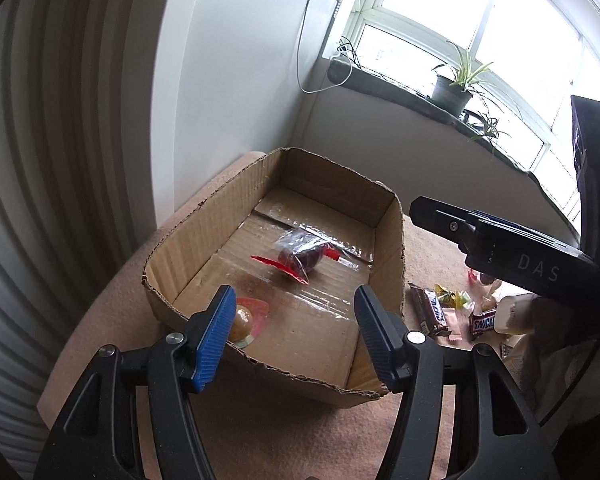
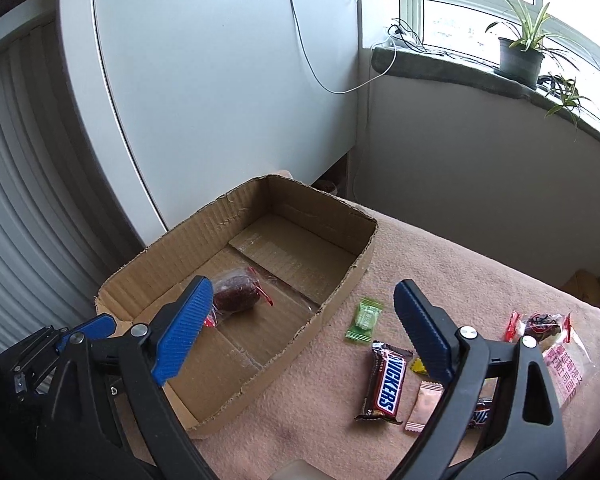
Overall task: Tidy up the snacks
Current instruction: 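Move both tools back over the remaining snacks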
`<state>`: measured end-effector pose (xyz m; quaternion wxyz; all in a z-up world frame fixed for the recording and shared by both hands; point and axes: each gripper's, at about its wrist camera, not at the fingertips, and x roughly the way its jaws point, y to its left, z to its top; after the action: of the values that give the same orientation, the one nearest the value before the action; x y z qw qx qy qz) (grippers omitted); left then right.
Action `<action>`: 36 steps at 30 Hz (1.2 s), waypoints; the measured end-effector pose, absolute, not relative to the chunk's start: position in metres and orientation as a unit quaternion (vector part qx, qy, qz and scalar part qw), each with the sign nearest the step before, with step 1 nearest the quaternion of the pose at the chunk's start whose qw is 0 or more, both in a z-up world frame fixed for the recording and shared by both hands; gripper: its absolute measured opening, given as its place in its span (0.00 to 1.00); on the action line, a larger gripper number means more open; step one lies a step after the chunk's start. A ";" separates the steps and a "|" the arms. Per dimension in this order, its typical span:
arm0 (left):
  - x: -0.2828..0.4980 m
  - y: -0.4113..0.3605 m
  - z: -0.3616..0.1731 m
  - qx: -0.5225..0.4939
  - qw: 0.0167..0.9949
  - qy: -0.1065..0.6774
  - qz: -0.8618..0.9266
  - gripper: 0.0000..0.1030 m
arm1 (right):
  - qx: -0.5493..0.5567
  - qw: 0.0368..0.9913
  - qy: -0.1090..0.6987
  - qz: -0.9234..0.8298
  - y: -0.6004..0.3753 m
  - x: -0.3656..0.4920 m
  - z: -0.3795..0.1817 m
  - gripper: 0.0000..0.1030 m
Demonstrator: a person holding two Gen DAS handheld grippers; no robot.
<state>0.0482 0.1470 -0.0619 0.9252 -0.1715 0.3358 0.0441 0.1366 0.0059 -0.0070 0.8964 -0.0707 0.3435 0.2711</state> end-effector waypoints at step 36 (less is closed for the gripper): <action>0.060 0.020 -0.070 -0.113 0.919 0.372 -0.069 0.59 | 0.005 0.902 0.412 0.128 -0.261 0.072 -0.065 0.91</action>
<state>0.0603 0.0197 -0.0702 0.9189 -0.1129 0.3716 -0.0691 0.0721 -0.2613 -0.0646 0.9020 0.0055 0.4124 0.1279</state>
